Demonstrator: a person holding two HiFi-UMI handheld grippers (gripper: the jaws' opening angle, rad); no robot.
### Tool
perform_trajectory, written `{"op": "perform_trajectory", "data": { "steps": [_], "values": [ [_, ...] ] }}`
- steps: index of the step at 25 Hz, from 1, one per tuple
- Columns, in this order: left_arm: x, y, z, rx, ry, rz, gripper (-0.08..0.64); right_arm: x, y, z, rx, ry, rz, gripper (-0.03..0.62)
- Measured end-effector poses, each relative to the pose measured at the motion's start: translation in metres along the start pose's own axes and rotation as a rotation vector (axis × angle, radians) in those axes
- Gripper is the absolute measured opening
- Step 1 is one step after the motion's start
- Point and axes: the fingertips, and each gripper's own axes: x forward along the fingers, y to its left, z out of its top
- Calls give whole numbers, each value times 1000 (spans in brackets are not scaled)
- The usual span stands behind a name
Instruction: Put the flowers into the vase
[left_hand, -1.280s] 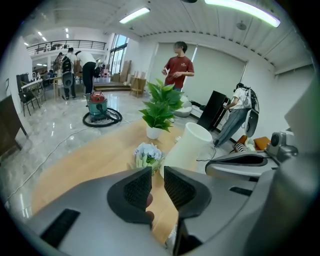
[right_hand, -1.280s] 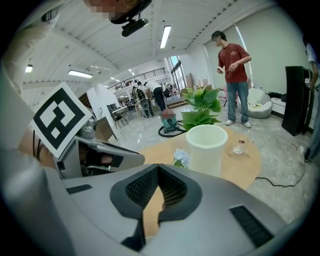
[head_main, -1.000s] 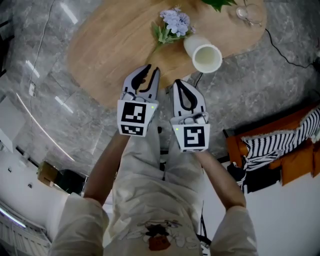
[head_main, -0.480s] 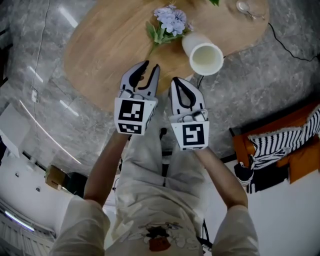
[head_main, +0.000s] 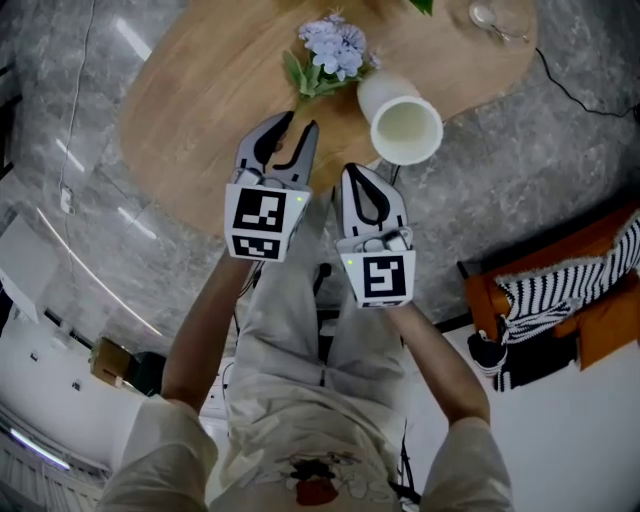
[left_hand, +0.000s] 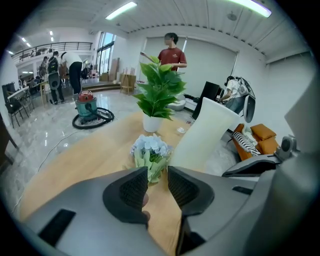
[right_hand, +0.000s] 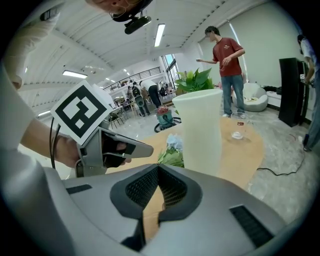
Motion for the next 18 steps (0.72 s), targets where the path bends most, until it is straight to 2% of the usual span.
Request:
{"op": "perform_trajectory", "data": {
  "steps": [9, 18],
  "values": [
    [29, 10, -20, 15, 47, 7, 117, 9, -10, -11, 30, -5, -14, 5],
    [50, 17, -18, 6, 61, -22, 141, 18, -21, -27, 35, 23, -44, 5]
  ]
}}
